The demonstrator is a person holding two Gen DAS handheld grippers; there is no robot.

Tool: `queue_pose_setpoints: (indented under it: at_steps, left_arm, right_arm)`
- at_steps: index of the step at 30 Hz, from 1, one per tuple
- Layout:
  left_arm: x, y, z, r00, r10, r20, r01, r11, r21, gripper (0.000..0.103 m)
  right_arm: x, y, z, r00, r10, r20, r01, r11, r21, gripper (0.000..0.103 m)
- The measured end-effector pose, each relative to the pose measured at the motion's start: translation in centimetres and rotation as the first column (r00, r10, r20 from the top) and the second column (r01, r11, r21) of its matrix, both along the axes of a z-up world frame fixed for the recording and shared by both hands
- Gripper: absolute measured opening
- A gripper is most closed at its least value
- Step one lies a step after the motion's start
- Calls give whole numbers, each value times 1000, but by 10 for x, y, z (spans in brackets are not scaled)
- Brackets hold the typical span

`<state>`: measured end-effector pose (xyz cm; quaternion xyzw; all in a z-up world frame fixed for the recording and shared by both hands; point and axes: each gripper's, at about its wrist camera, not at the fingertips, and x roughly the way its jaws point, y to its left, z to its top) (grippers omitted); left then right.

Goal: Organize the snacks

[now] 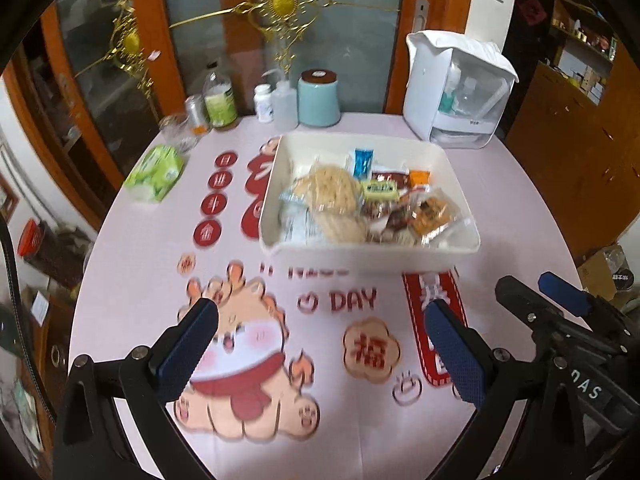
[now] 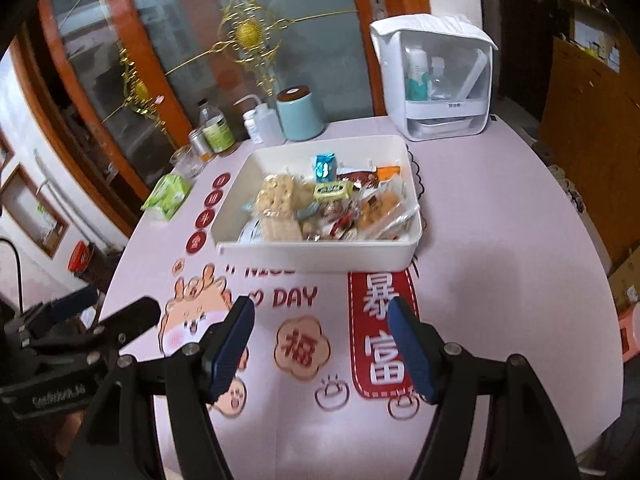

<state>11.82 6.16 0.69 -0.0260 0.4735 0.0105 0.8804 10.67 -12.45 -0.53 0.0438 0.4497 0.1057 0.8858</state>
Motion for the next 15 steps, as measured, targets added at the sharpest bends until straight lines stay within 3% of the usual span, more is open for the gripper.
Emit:
queue_pose_setpoints:
  at_steps: [7, 15]
  left_arm:
    - [-40, 2, 3, 999, 44, -1, -44, 999, 12, 102]
    - [-59, -6, 3, 999, 54, 6, -54, 998, 22, 102]
  right_arm:
    - [-34, 0, 5, 1000, 5, 19, -5, 1000, -24, 70]
    - [-41, -2, 14, 999, -8, 54, 10, 999, -34, 70]
